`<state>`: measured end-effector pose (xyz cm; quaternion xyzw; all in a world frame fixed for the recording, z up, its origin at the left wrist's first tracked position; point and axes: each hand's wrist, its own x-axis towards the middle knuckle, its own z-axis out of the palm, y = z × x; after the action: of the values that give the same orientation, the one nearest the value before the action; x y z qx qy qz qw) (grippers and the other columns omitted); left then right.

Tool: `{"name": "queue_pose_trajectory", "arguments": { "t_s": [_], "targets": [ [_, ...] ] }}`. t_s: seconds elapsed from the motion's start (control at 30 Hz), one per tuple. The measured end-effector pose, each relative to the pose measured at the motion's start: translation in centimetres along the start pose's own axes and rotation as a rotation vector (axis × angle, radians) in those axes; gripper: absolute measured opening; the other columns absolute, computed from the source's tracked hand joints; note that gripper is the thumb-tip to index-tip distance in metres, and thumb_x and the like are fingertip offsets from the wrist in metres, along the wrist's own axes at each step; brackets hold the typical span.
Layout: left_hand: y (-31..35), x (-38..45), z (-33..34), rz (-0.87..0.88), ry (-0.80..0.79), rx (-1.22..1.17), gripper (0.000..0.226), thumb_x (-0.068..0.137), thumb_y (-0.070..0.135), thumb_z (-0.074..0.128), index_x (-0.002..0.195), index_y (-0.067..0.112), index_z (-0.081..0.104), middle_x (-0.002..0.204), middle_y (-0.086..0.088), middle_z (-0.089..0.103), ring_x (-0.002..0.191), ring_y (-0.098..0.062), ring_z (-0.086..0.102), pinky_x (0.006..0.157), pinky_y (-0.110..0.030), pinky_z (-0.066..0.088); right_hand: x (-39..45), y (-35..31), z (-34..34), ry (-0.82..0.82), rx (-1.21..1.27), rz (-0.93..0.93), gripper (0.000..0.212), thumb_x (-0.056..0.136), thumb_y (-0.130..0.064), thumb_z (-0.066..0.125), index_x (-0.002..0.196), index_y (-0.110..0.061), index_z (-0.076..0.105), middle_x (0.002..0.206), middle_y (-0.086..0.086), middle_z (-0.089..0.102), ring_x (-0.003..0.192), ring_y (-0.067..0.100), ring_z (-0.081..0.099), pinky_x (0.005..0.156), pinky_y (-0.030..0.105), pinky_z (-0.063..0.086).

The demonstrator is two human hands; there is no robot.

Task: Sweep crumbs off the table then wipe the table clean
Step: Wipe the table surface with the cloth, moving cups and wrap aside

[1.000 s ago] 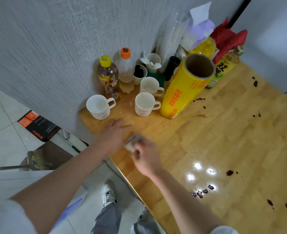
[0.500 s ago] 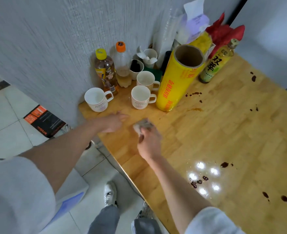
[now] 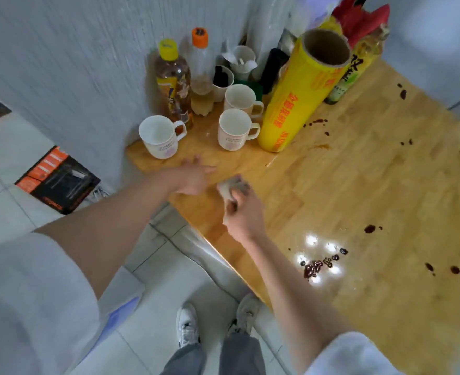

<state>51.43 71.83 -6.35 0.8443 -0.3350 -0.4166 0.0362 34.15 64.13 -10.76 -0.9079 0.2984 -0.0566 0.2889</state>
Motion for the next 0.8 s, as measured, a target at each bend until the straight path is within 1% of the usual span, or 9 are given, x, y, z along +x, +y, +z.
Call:
{"name": "queue_pose_trajectory", "arguments": {
  "t_s": [0.13,0.23,0.33,0.37,0.47,0.57,0.63,0.7,0.8],
  "targets": [
    [-0.1,0.2,1.1,-0.013,0.018,0.076,0.061,0.104,0.029,0.041,0.159,0.030,0.015,0.166,-0.015,-0.006,0.151,-0.043,-0.004,0.122,-0.057,0.009,-4.2,-0.6,-1.2,-0.173,0.123,-0.155,0.027,0.080,-0.009,0.053,0.093,-0.011,0.076,0.118,0.010,0.071,0.103,0.016,0.066,0.082,0.021,0.054],
    [0.2,0.1,2.2,-0.001,-0.014,0.203,0.075,0.100,0.054,0.039,0.157,0.037,-0.007,0.163,-0.014,-0.024,0.149,-0.044,-0.016,0.121,-0.057,0.005,-6.0,6.1,-8.2,-0.136,0.176,0.181,0.034,0.087,0.000,0.051,0.098,-0.026,0.070,0.092,-0.006,0.073,0.065,0.002,0.066,0.057,0.021,0.053],
    [0.4,-0.2,3.2,-0.009,0.062,0.223,0.076,0.101,0.051,0.040,0.157,0.036,-0.008,0.162,-0.013,-0.025,0.149,-0.043,-0.017,0.120,-0.058,0.006,-5.7,12.4,-12.4,0.123,0.200,0.723,0.032,0.083,-0.003,0.039,0.101,-0.020,0.061,0.064,0.008,0.060,0.044,0.027,0.058,0.046,0.039,0.050],
    [0.5,-0.1,3.4,-0.013,0.071,0.222,0.073,0.102,0.047,0.038,0.157,0.035,-0.008,0.162,-0.013,-0.025,0.149,-0.042,-0.018,0.120,-0.058,0.006,-5.3,13.2,-12.0,0.161,0.174,0.734,0.030,0.077,-0.007,0.039,0.090,-0.025,0.059,0.065,0.008,0.057,0.047,0.031,0.060,0.048,0.041,0.052],
    [0.8,-0.1,3.6,-0.039,0.086,0.208,0.067,0.105,0.037,0.033,0.157,0.034,-0.008,0.162,-0.014,-0.026,0.149,-0.041,-0.020,0.121,-0.058,0.004,-4.8,9.9,-6.7,0.102,0.063,0.346,0.024,0.072,-0.022,0.043,0.082,-0.039,0.057,0.087,0.004,0.065,0.074,0.037,0.070,0.060,0.052,0.059],
    [1.9,-0.6,3.9,-0.095,0.089,0.228,0.070,0.104,0.030,0.035,0.158,0.031,-0.009,0.162,-0.015,-0.025,0.149,-0.043,-0.017,0.122,-0.057,0.005,-7.8,4.1,-2.6,-0.237,0.068,-0.089,0.026,0.087,-0.016,0.055,0.102,-0.028,0.072,0.134,-0.007,0.062,0.095,0.013,0.068,0.076,0.037,0.059],
    [3.2,-1.0,4.4,-0.096,0.135,0.223,0.070,0.102,0.032,0.039,0.158,0.031,-0.002,0.164,-0.015,-0.015,0.150,-0.043,-0.004,0.122,-0.055,0.012,-9.4,4.9,-4.4,-0.329,0.021,-0.188,0.026,0.088,-0.011,0.057,0.104,-0.024,0.073,0.138,-0.020,0.056,0.090,-0.004,0.062,0.068,0.024,0.055],
    [4.7,-1.5,5.5,-0.014,0.150,0.221,0.069,0.100,0.035,0.042,0.158,0.035,0.005,0.165,-0.013,-0.003,0.149,-0.041,0.008,0.120,-0.051,0.021,-9.5,8.4,-8.3,-0.228,0.100,-0.079,0.032,0.085,0.001,0.054,0.090,-0.026,0.071,0.126,-0.019,0.063,0.080,-0.002,0.062,0.060,0.022,0.052],
    [7.1,-2.3,7.2,-0.007,0.084,0.245,0.071,0.101,0.036,0.046,0.156,0.046,0.003,0.165,-0.011,-0.011,0.149,-0.046,-0.002,0.121,-0.053,0.016,-8.3,14.4,-13.6,0.137,0.103,0.489,0.033,0.088,0.004,0.044,0.086,-0.026,0.060,0.081,0.005,0.068,0.059,0.018,0.060,0.052,0.028,0.046]
  ]
}}
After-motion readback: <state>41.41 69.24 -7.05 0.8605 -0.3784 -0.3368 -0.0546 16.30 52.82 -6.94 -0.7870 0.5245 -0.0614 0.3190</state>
